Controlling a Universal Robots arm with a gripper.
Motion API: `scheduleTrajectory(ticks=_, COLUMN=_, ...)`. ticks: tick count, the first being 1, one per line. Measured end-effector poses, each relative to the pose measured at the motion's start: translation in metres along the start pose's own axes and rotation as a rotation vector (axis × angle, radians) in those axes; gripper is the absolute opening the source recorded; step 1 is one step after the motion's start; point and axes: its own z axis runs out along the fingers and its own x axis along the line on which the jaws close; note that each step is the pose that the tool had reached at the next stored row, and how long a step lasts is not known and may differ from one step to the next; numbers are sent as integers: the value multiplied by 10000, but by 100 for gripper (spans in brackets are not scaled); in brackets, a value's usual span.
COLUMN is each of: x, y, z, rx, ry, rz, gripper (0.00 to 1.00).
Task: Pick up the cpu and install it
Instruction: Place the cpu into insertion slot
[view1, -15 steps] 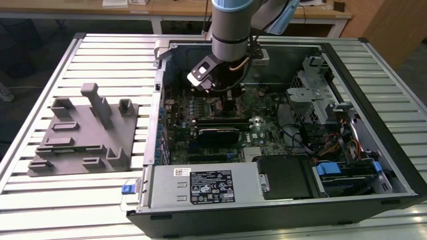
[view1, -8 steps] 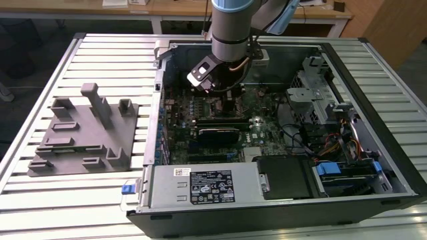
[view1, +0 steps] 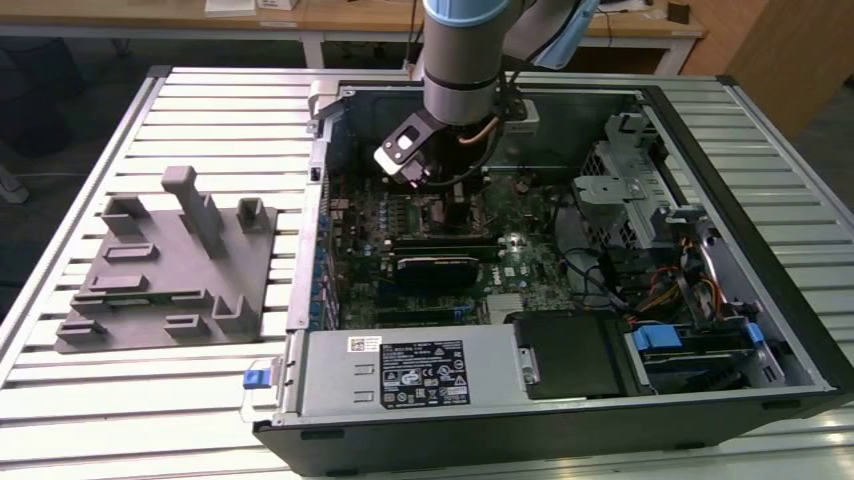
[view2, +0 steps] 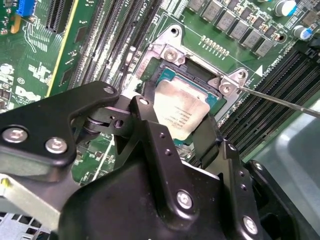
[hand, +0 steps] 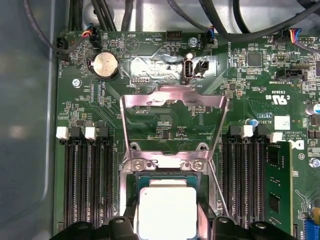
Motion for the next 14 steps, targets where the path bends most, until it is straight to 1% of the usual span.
scheduleTrajectory(ticks=10, x=-1, y=0, z=2, rx=1, ry=-2, rz=34, gripper=54)
scheduleTrajectory(ticks=11, x=0, y=0, z=4, rx=-2, ry=3, rz=34, gripper=55)
scheduleTrajectory(ticks=12, x=0, y=0, z=5, rx=-4, ry=5, rz=35, gripper=61)
scheduleTrajectory(ticks=14, x=0, y=0, z=4, rx=-1, ry=3, rz=35, gripper=61)
